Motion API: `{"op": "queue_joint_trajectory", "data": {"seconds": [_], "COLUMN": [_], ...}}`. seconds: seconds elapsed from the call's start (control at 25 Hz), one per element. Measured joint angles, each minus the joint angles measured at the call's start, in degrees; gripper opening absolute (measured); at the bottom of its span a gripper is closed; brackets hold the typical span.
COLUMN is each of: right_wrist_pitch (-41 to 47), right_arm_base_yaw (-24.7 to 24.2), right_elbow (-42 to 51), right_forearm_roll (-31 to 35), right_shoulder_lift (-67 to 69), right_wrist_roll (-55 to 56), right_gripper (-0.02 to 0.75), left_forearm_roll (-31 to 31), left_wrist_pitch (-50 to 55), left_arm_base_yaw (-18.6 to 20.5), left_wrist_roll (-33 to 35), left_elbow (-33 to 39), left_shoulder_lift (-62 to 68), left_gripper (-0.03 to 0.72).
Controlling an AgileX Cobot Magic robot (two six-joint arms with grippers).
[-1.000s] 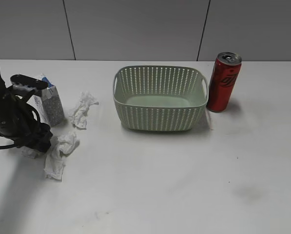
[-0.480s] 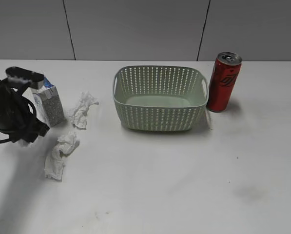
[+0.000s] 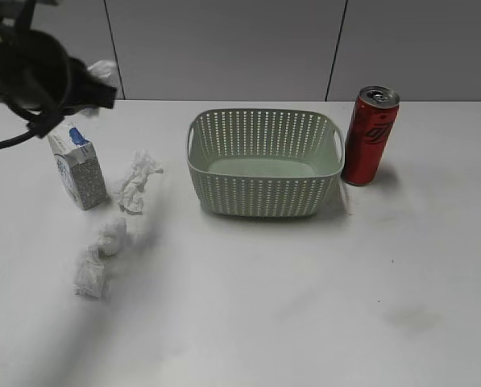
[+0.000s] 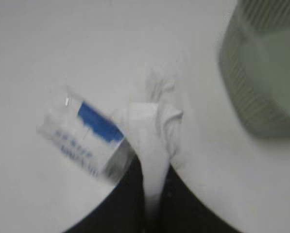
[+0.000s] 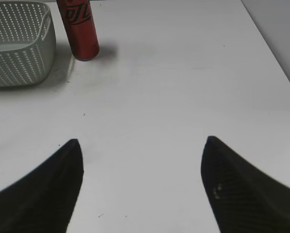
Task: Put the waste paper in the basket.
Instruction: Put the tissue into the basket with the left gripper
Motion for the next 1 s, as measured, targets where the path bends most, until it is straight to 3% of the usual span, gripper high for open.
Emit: {"op": "queue_joint_trajectory", "data": {"seconds": [0.16, 0.24, 0.52, 0.64, 0.72, 0.88, 0.96, 1.0], "right_wrist_pitch": [0.00, 0.00, 0.00, 0.00, 0.00, 0.00, 0.00, 0.00], "right_arm_base_yaw": [0.00, 0.00, 0.00, 0.00, 0.00, 0.00, 0.00, 0.00], "right_elbow": [0.00, 0.00, 0.00, 0.00, 0.00, 0.00, 0.00, 0.00], "right_forearm_roll": [0.00, 0.00, 0.00, 0.00, 0.00, 0.00, 0.00, 0.00], "right_shoulder_lift": [0.00, 0.00, 0.00, 0.00, 0.00, 0.00, 0.00, 0.00], "right_wrist_roll": [0.00, 0.00, 0.00, 0.00, 0.00, 0.00, 0.00, 0.00], "right_gripper": [0.571, 0.571, 0.571, 0.571, 0.571, 0.571, 0.571, 0.571], "left_forearm_roll": [1.87, 2.24, 2.20, 1.89, 1.03, 0.11, -0.46, -0.55], "left_wrist_pitch": [-13.57, -18.32, -21.45, -19.84, -18.13, -13.26, -10.12, -8.22], "left_arm_base_yaw": [-8.72, -11.19, -12.71, -12.71, -12.72, -12.79, -12.79, -12.79], "left_wrist_roll": [1.11, 1.24, 1.24, 1.24, 1.24, 1.29, 1.29, 1.29], "left_elbow": [-0.67, -2.86, -15.11, -18.17, -18.93, -18.99, -19.54, -19.95], "left_shoulder_lift": [2.10, 5.28, 19.39, 24.03, 26.14, 27.94, 27.85, 27.44], "left_gripper": [-0.009, -0.009, -0.008, 0.034, 0.141, 0.505, 0.620, 0.640]}}
